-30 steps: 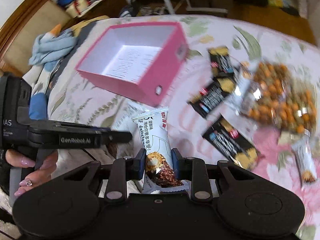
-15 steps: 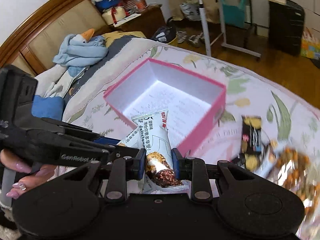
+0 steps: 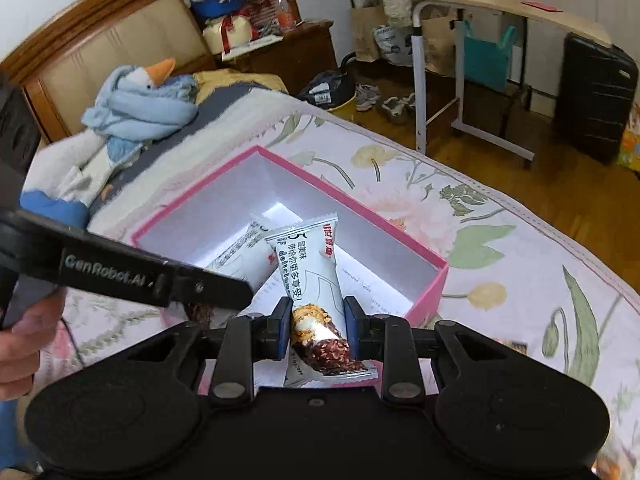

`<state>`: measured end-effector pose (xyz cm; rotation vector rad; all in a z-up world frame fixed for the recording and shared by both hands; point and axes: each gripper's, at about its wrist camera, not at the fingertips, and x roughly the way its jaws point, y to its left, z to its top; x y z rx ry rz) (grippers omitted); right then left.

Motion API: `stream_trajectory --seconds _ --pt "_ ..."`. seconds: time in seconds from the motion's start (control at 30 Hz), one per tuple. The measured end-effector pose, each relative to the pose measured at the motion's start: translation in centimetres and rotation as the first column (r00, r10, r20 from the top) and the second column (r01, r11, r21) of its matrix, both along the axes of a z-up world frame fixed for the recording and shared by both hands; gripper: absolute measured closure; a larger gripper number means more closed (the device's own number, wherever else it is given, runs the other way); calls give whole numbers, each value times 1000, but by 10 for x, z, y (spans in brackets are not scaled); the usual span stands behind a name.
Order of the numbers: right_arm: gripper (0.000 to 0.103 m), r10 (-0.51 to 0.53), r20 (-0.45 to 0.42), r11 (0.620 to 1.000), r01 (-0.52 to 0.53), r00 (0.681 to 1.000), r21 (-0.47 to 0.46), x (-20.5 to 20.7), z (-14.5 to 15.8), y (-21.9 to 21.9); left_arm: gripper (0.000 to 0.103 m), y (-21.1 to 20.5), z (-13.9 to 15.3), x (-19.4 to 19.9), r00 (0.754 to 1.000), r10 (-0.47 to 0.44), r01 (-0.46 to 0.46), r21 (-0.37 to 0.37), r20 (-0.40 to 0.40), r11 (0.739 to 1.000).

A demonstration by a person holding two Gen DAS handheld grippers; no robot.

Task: Organize snacks
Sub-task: 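Carry the white bars into the pink box and open both tools, then move both tools back over the remaining snacks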

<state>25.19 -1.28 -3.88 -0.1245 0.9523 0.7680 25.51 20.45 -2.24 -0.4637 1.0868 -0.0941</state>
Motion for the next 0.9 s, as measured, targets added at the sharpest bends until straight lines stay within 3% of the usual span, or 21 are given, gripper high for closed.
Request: stream_trajectory --seconds 0.13,0.27,0.43,0.5,0.6,0.73,0.9 --pt "71 47 -2 998 -47 999 -40 13 -25 23 78 2 -30 20 998 59 -59 3 -33 998" --pt "72 84 35 985 -78 996 -151 23 -49 49 78 2 -65 38 989 118 -118 5 -94 993" --pt "71 78 36 969 -68 996 -239 31 -68 68 79 7 -98 54 968 214 -214 16 -133 977" --pt "67 52 53 965 -36 997 -259 31 -69 68 73 8 -102 57 964 226 -225 23 -137 974" --pt "66 40 66 970 -23 997 -243 22 -57 57 56 5 -97 55 973 199 -193 60 -113 979" --pt "65 -33 76 993 41 997 -110 1 -23 20 54 1 -76 43 990 135 -129 113 -48 985" --pt "62 -113 80 994 113 990 8 -40 19 -27 54 -9 -32 15 998 15 -25 157 60 987"
